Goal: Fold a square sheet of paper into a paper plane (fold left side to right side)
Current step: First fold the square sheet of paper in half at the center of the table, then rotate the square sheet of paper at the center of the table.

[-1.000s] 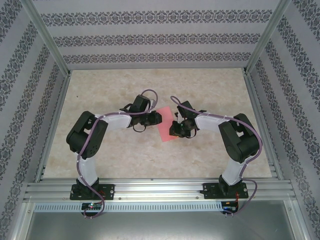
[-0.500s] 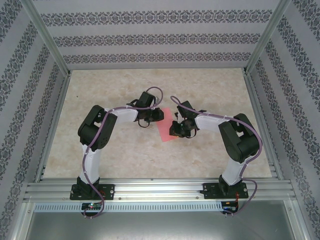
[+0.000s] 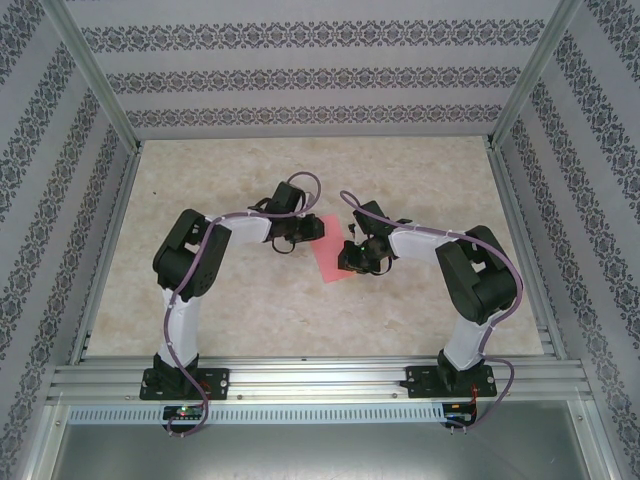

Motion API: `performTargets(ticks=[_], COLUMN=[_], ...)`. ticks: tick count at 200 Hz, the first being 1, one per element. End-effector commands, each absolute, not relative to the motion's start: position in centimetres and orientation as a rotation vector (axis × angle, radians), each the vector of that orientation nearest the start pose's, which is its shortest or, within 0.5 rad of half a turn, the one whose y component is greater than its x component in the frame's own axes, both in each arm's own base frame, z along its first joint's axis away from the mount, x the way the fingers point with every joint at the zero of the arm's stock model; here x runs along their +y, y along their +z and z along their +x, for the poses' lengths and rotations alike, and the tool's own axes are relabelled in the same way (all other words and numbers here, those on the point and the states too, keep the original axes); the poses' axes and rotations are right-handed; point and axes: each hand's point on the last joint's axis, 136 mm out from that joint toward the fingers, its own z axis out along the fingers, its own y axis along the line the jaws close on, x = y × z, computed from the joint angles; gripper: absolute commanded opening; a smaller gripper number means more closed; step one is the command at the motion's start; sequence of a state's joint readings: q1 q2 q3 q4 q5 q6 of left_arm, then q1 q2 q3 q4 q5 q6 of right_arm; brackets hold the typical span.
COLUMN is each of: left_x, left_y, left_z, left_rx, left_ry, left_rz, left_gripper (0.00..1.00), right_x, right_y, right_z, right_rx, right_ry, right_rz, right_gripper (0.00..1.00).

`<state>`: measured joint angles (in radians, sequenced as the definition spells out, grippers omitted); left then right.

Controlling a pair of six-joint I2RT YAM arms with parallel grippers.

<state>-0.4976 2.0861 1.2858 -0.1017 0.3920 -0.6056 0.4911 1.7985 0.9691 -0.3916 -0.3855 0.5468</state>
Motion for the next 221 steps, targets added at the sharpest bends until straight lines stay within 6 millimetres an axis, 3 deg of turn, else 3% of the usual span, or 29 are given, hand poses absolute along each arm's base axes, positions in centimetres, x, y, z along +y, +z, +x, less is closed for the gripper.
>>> performTargets(ticks=[1,43,77,108,131,163,186,221], left_x=[-25.3,-23.7,-22.8,-22.9,-22.7,-22.4,-22.6,-24.8], left_y=[0.5,0.1,0.4,3.8,7.2,10.8,11.5,10.1], left_z=[44.7,47.2,47.9,47.9,47.3,44.6,41.2,35.7], left_rx=[2.654,2.657,2.650,2.593,2.540,2.467,2.434,2.455], left_ry=[-0.739,-0.706,-0.713,-0.746,-0.765,-0.838,-0.913,-0.961], left_rz=[-0.075,-0.116,-0.140,-0.099,-0.076,-0.087,-0.137,-0.152], left_gripper=[0.25,0.26,0.26,0.33,0.38,0.44,0.46,0.49], right_x=[20.6,20.5,21.0,22.4,23.3,22.1,20.9,20.8], right_y=[-2.0,-2.1,-1.8,0.3,3.5,6.7,5.8,4.1], right_z=[27.0,26.9,27.1,28.1,29.4,30.5,30.5,31.1], right_rx=[3.079,3.082,3.069,2.982,2.883,2.811,2.849,2.890], right_ry=[0.557,0.558,0.595,0.716,0.786,0.713,0.617,0.566], right_rz=[0.000,-0.002,-0.006,-0.019,-0.057,-0.087,-0.105,-0.118], right_gripper=[0.19,0.18,0.18,0.19,0.24,0.38,0.45,0.52])
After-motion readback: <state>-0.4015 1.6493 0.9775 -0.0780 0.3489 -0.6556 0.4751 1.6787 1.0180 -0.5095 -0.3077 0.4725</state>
